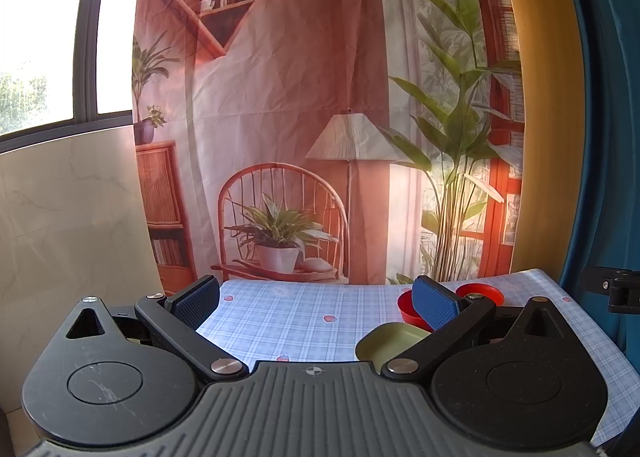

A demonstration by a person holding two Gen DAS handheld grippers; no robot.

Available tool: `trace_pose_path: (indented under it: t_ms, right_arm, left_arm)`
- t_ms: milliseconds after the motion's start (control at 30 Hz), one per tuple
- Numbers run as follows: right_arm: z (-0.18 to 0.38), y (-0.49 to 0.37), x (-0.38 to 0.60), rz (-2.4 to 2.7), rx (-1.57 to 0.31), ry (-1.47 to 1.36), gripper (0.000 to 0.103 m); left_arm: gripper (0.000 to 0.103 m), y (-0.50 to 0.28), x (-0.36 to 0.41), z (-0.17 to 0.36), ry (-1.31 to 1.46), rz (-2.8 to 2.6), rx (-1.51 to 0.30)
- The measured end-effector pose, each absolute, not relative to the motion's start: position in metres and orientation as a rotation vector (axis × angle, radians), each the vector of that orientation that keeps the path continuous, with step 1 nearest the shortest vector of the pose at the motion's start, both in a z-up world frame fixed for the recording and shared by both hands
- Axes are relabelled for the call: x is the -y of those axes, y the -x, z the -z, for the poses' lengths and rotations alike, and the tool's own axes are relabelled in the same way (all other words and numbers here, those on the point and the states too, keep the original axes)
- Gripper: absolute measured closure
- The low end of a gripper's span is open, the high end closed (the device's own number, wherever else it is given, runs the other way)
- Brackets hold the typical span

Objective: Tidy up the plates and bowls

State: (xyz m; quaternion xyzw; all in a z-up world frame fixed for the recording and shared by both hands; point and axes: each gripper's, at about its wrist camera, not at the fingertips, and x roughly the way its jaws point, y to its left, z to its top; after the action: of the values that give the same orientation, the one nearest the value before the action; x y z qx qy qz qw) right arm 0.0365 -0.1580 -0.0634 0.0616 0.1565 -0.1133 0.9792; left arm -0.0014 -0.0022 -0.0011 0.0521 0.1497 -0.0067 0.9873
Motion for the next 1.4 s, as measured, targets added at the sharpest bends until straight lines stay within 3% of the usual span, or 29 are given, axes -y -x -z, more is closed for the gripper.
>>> trace_pose_path:
  t_ms: [1400]
  right_arm:
    - [0.0651, -0.0386, 0.1561, 0.216, -0.298, -0.13, 0.0]
  left_arm:
    - [0.0, 0.0, 0.0034, 0.0026, -0.097, 0.036, -0.289]
